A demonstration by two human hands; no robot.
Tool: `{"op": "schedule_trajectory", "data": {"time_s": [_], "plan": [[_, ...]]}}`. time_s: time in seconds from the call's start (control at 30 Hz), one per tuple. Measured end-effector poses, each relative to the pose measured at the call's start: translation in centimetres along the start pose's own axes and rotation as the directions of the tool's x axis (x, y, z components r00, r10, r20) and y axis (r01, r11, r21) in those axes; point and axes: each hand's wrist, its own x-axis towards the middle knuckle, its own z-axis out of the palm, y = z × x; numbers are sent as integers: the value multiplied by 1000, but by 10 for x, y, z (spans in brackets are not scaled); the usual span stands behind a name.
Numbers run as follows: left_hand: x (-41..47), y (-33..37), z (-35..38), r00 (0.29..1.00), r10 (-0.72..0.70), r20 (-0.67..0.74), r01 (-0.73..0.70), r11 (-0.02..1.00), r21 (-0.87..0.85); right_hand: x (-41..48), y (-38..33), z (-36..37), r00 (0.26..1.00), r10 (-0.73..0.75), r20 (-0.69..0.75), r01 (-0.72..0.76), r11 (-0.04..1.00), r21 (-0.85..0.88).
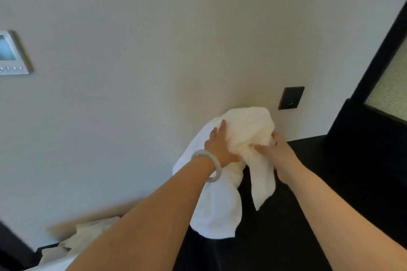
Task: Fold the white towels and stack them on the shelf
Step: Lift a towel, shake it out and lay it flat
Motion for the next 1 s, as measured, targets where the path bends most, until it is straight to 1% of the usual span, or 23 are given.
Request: {"op": "schedule_trajectory", "data": {"time_s": [0.03,0.07,0.1,0.13,0.2,0.27,0.33,0.37,0.4,0.43,0.5,0.53,0.6,0.63,0.67,0.7,0.77,0.8,0.83,0.87,0.9,0.93,1.0], "plan": [[-1,-13,15,996,-55,70,52,997,52,2,20,-3,995,94,17,-94,996,-7],[-2,-26,29,991,-88,105,79,993,82,3,38,-7,983,182,36,-181,983,-17],[-4,-37,41,984,-119,133,107,989,98,4,54,-11,972,233,40,-231,972,-52],[-7,-45,52,976,-149,160,133,986,103,5,67,-15,969,245,36,-240,965,-107],[-16,-54,69,964,-183,194,164,980,109,8,83,-15,977,201,68,-184,962,-201],[-25,-56,87,947,-243,208,215,965,148,7,93,-11,974,119,192,-42,931,-361],[-37,-52,112,927,-347,141,301,914,271,9,117,-2,943,118,311,74,837,-542],[-42,-48,128,911,-402,91,349,870,348,10,130,0,935,144,323,91,785,-612],[-47,-43,143,895,-443,43,387,823,416,15,142,-2,944,145,298,87,760,-644],[-50,-37,157,885,-466,2,412,785,462,24,150,-11,955,141,260,65,759,-648],[-47,-21,171,889,-449,-92,429,745,511,49,156,-41,967,125,221,34,799,-601],[-41,-12,169,902,-405,-149,418,737,531,64,156,-62,974,97,206,31,838,-545],[-25,8,150,935,-277,-222,355,742,568,95,147,-113,988,-12,153,71,918,-390],[-15,19,133,937,-232,-259,339,777,531,111,140,-140,992,-77,101,107,936,-336],[-5,31,112,923,-200,-330,336,835,435,127,132,-165,989,-144,43,150,942,-301],[2,43,90,884,-202,-421,342,894,289,142,125,-188,980,-200,-2,193,945,-266],[13,65,47,770,-237,-593,305,952,16,166,111,-225,969,-248,-21,238,948,-211],[16,73,31,719,-252,-648,279,958,-63,176,108,-239,971,-241,-1,233,942,-243],[17,80,21,690,-275,-669,272,956,-112,186,109,-250,976,-214,25,211,925,-317],[18,85,16,687,-306,-659,276,949,-154,193,113,-259,981,-184,53,190,898,-396],[19,89,15,702,-347,-622,278,937,-210,196,116,-266,986,-151,73,168,877,-451],[19,91,19,728,-399,-557,281,916,-287,195,119,-271,986,-131,100,163,875,-456],[20,94,31,783,-490,-382,341,853,-395,191,127,-276,980,-146,137,188,909,-371]]}}
